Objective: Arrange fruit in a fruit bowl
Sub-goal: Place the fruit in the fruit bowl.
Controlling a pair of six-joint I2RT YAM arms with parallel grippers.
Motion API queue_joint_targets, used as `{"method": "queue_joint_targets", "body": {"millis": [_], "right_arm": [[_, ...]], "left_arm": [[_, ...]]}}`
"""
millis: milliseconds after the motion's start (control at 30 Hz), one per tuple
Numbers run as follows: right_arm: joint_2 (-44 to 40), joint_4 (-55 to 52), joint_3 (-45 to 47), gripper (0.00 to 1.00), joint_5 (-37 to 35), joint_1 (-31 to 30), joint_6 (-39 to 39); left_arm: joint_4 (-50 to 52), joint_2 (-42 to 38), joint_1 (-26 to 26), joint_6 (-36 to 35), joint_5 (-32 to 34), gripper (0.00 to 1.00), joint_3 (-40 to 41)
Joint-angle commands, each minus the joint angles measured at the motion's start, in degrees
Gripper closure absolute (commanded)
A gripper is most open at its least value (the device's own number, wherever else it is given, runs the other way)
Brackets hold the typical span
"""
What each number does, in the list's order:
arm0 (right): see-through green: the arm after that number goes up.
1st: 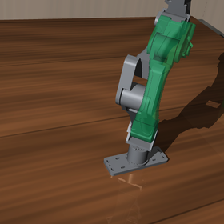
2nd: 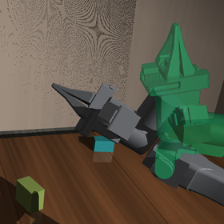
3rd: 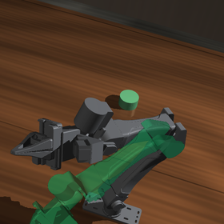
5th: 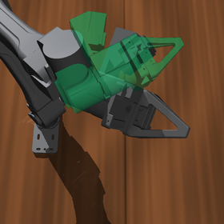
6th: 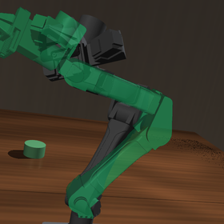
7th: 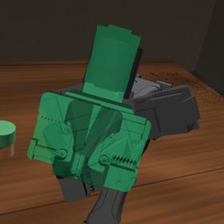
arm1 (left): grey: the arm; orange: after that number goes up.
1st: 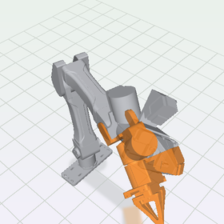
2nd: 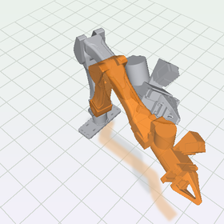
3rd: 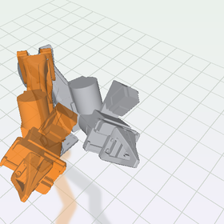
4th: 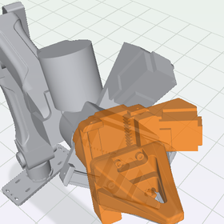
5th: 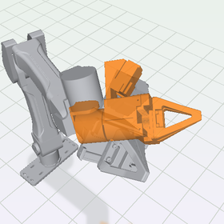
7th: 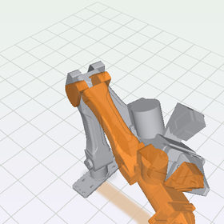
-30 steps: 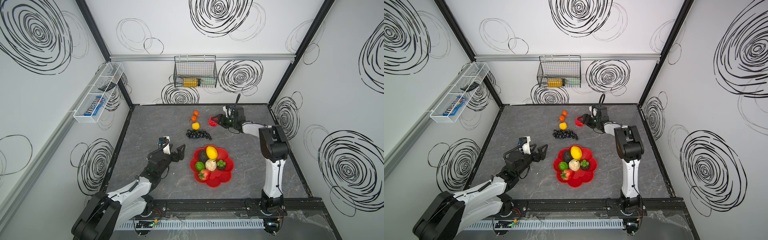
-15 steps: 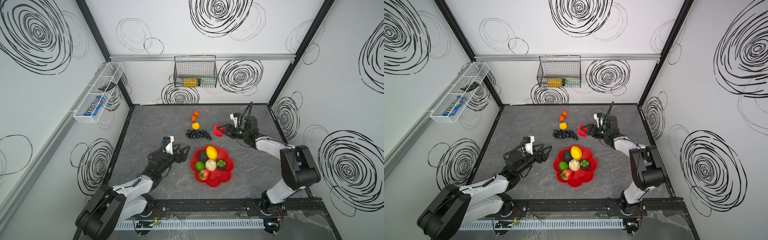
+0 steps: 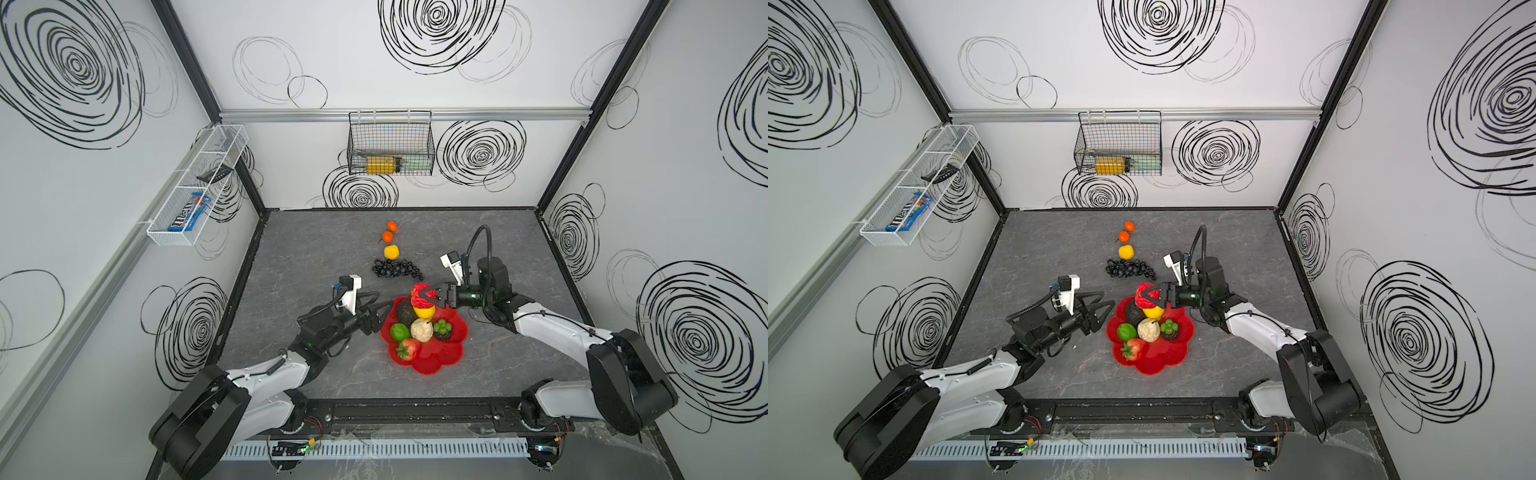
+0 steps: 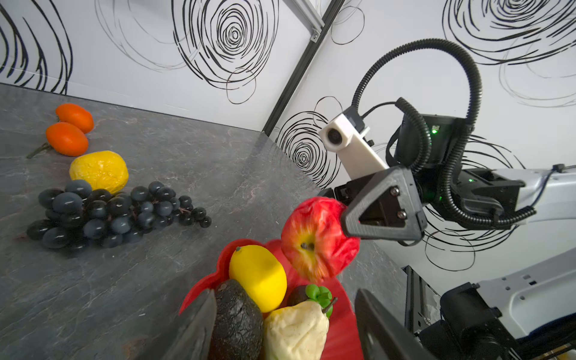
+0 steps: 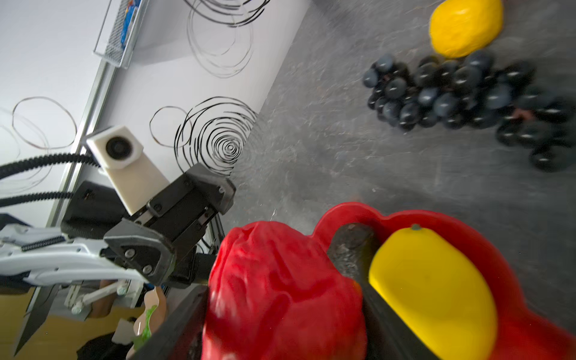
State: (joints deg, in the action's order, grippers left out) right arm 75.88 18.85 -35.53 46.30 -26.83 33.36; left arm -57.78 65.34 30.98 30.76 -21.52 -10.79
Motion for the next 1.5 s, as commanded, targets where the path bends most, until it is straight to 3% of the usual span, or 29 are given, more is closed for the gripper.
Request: {"method": "queue_joint_targets", "body": {"millis": [0,300,1467], "right_arm": [[-2.69,3.61,1.26,0.29,0.59,-1.77,-0.85],[-3.70,5.54,2.05,0.29,-0.71,-4.24,-0.94],[-2.41,7.92,1.43,0.27,-3.27,-8.50,-0.66]], "left_arm": [[-5.77,1.33,0.22,0.33,-2.85,0.32,-1.34],[-10.37,3.55,0.48,1.92,-6.81,0.47,-1.40],[-11.67,8.49,3.12,1.67,-10.47,0.75,-3.89]]}}
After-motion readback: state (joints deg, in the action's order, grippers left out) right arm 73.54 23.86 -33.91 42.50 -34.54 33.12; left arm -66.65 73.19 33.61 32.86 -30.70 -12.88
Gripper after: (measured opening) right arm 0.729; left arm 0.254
